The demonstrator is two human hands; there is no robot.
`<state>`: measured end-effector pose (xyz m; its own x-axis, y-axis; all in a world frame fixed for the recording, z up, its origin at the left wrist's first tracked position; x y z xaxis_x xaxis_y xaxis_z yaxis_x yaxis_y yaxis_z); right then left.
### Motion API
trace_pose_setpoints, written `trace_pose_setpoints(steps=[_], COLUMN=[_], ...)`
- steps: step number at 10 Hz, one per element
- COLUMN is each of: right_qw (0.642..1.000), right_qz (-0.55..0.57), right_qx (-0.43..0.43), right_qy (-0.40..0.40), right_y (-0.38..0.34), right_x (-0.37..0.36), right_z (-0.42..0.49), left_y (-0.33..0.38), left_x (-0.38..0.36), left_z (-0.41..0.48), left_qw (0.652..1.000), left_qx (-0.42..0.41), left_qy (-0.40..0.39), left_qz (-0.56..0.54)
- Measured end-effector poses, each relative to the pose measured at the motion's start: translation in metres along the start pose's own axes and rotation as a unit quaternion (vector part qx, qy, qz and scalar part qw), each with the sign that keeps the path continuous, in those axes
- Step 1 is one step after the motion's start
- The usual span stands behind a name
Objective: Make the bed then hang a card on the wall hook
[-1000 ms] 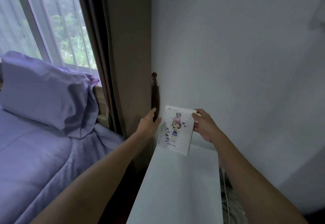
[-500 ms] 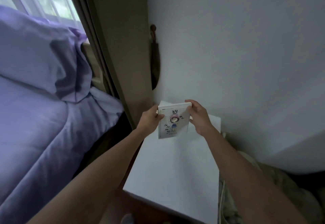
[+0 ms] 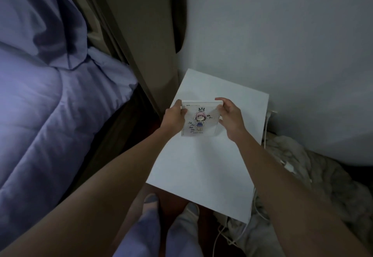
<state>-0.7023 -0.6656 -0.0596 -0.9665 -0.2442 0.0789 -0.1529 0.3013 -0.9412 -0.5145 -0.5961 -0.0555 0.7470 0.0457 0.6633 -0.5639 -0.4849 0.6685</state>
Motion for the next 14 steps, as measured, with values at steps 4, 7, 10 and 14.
trace_pose_setpoints(steps=[4, 7, 10, 14], right_qw=[0.999, 1.0, 0.997, 0.978], right_qz=[0.036, -0.006, -0.06, -0.205], right_qx=[-0.02, -0.015, -0.027, -0.024], right_qy=[-0.008, -0.021, -0.036, -0.023], right_y=[0.02, 0.02, 0.017, -0.025], right_x=[0.001, 0.001, 0.002, 0.005], right_z=[-0.002, -0.025, -0.022, -0.036], left_y=[-0.006, -0.015, -0.012, 0.022], left_x=[-0.013, -0.021, -0.02, 0.02], left_z=[-0.003, -0.027, -0.023, -0.051], left_qw=[1.0, 0.999, 0.998, 0.996], left_qx=[-0.003, -0.002, 0.017, 0.005], left_qy=[0.003, -0.015, -0.031, -0.03], left_qz=[0.013, 0.029, 0.046, 0.084])
Point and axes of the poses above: each hand's wrist, its own z-axis towards the middle knuckle, its own x-axis out of the back of the hand, y = z × x, the point moved 9 cm from there along z, towards the middle knuckle, and after that the axes turned 5 degrees about z, right-handed, at the moved point
